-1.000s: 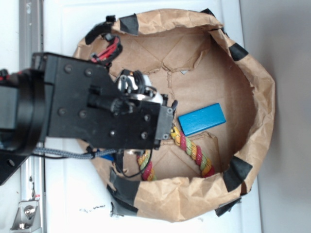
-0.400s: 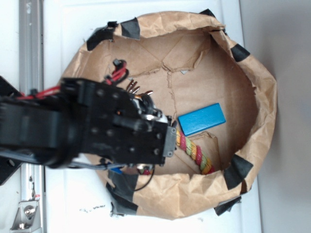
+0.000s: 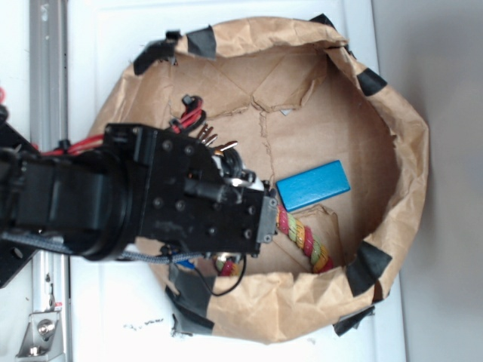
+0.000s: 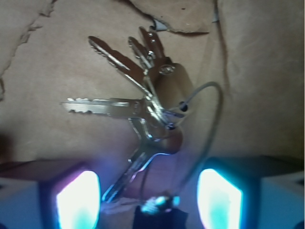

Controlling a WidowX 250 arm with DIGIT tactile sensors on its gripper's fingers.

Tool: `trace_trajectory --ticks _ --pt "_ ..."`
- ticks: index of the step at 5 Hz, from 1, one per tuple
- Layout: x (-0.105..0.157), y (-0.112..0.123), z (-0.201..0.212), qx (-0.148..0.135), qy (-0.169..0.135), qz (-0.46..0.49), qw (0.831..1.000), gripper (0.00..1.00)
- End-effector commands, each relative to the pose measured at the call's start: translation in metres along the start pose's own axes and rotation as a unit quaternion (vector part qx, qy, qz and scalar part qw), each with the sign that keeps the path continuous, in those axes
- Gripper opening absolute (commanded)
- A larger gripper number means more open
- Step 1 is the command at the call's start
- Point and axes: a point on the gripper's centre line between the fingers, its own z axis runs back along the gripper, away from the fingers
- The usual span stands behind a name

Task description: Grab the silver keys.

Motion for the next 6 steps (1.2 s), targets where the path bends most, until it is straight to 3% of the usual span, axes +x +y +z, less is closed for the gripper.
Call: trace_trajectory --ticks 1,5,6 --pt "0.006 0.010 0.008 -0.018 -0.007 0.001 1.000 0.00" --pt "0.014 0.004 0.019 -0.031 -0.007 0.019 0.999 0.00" --pt "0.031 -0.010 0.062 0.003 0.024 0.032 0.999 0.00"
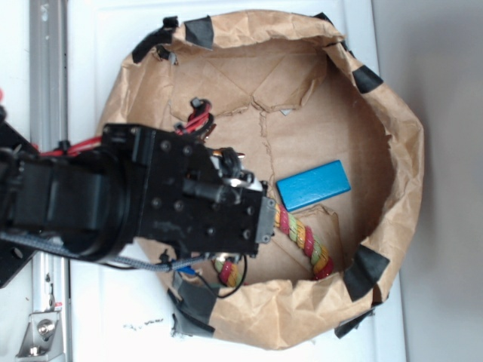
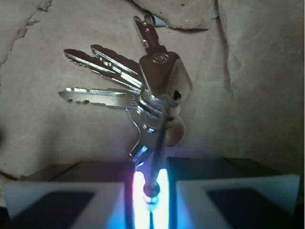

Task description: Grab the silver keys.

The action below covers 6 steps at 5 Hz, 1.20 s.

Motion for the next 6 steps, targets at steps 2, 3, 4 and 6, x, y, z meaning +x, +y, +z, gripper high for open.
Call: trace_trajectory --ticks 2,3,4,6 --pt "0.060 -0.015 0.155 -0.057 0.119 0.078 0.988 0.00" --pt "0.058 -0.001 0.181 -0.095 0.100 0.045 0.989 0.00" --pt "0.056 0.002 0.159 -0.095 0.055 0.029 0.994 0.00" --pt "0.047 0.016 0.142 -0.122 0.018 -0.018 0.992 0.00"
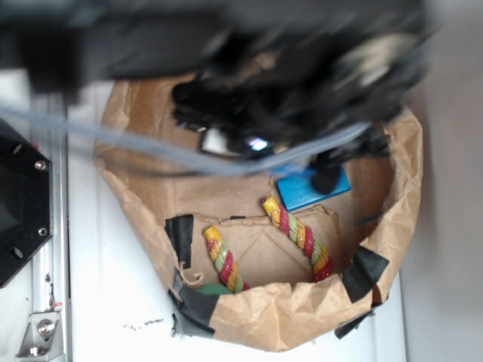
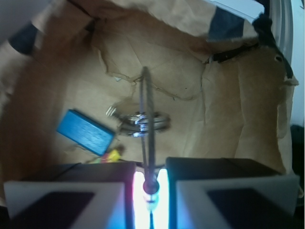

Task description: Grab the silver keys.

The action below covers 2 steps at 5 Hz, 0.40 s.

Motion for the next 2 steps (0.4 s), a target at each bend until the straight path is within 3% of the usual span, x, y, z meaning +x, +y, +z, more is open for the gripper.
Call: trace_trajectory --ticks 1,2 --pt "0.0062 0.0079 0.0157 -0.037 -0.020 -0.019 0.999 0.00" --pt "0.0039 0.0013 0.0133 -0.029 -0.022 -0.015 0.999 0.00"
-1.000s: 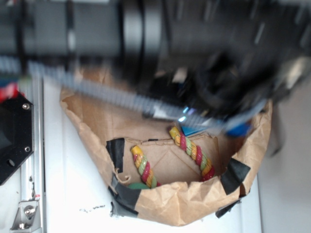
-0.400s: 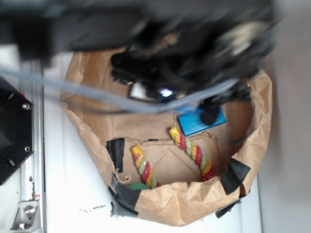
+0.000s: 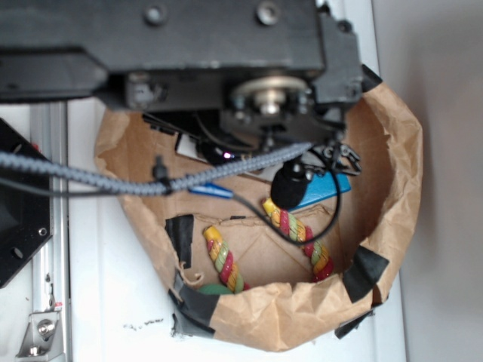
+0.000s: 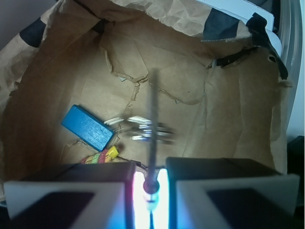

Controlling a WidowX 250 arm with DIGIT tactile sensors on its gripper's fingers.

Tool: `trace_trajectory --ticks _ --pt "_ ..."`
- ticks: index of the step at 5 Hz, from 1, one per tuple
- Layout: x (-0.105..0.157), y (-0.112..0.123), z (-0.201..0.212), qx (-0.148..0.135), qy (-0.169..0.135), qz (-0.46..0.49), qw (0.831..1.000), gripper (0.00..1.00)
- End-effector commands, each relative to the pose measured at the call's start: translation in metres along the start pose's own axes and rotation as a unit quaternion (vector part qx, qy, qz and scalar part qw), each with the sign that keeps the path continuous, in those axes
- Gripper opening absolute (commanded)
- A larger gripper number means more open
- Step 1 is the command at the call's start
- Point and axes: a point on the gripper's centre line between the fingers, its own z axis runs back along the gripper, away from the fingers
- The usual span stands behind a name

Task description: Grab the silver keys.

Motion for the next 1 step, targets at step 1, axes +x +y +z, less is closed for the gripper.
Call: trace_trajectory --ticks 1 --pt "0.0004 -0.0046 0.0055 -0.010 -0.022 0.003 1.000 0.00"
